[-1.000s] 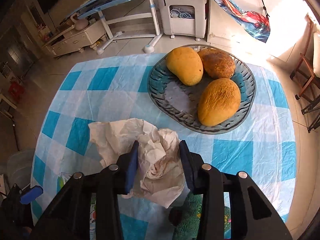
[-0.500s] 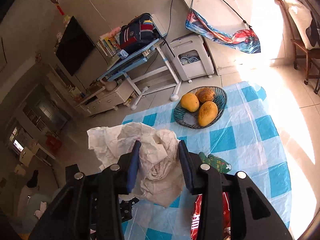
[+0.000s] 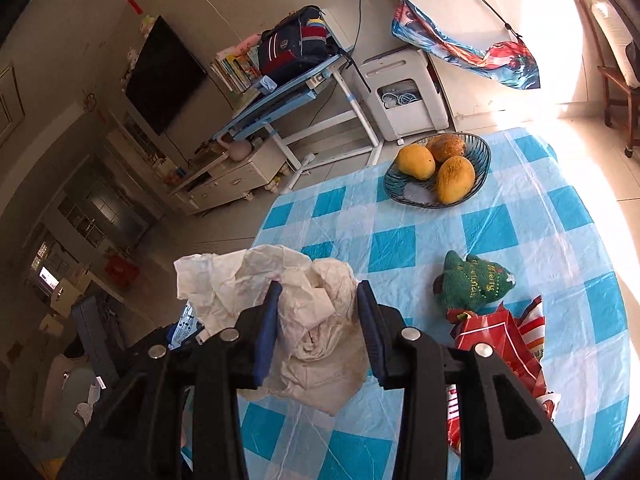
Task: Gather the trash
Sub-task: 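Carry the carton and tissue over the yellow bucket and open both tools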
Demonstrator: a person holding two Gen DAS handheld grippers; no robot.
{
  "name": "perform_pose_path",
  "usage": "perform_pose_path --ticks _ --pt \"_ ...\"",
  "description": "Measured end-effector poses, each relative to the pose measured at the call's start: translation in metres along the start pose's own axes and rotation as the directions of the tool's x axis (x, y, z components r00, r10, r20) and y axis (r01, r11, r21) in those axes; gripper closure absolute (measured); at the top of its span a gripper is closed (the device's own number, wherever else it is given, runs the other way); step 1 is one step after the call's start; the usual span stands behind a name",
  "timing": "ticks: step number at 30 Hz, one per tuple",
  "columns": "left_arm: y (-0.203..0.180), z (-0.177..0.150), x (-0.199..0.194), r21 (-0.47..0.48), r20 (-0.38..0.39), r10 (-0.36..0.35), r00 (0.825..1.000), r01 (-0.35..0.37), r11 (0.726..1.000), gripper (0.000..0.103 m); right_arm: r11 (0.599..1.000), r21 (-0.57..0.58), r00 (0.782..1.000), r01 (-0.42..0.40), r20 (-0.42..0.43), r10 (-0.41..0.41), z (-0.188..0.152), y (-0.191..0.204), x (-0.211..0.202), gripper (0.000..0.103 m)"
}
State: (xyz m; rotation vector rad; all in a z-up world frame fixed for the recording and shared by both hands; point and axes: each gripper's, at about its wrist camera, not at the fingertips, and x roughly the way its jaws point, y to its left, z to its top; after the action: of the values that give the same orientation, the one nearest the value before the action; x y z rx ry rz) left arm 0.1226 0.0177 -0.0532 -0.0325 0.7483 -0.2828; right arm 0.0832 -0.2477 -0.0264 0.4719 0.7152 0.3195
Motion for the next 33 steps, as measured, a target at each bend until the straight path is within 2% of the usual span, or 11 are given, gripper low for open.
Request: perform_pose_path --ticks 11,14,20,29,33 --pt "0.054 -0.004 -0.023 -0.108 0.030 0.053 0.998 -0.050 0.993 0.041 0.996 -0.089 0.997 -0.026 -0.073 0.019 -0.022 0.036 0.031 0.065" --pt "0.060 -0.004 -0.026 -0.142 0.029 0.051 0.998 -0.046 0.989 0.041 0.993 -0.111 0.997 -0.035 -0.078 0.027 -0.028 0.047 0.035 0.065" --pt "0.062 -0.004 -0.030 -0.153 0.048 0.068 0.997 -0.060 0.986 0.041 0.987 -0.150 0.994 -0.054 -0.098 0.039 -0.036 0.065 0.044 0.065" --pt "0.090 -0.002 -0.028 -0.263 0.032 0.120 0.992 -0.107 0.959 0.041 0.977 -0.183 0.988 -0.107 -0.130 0.084 -0.041 0.090 0.067 0.065" --pt "0.107 -0.005 -0.023 -0.326 0.009 0.139 0.990 -0.129 0.936 0.041 0.975 -0.183 0.985 -0.125 -0.141 0.099 -0.041 0.093 0.073 0.065"
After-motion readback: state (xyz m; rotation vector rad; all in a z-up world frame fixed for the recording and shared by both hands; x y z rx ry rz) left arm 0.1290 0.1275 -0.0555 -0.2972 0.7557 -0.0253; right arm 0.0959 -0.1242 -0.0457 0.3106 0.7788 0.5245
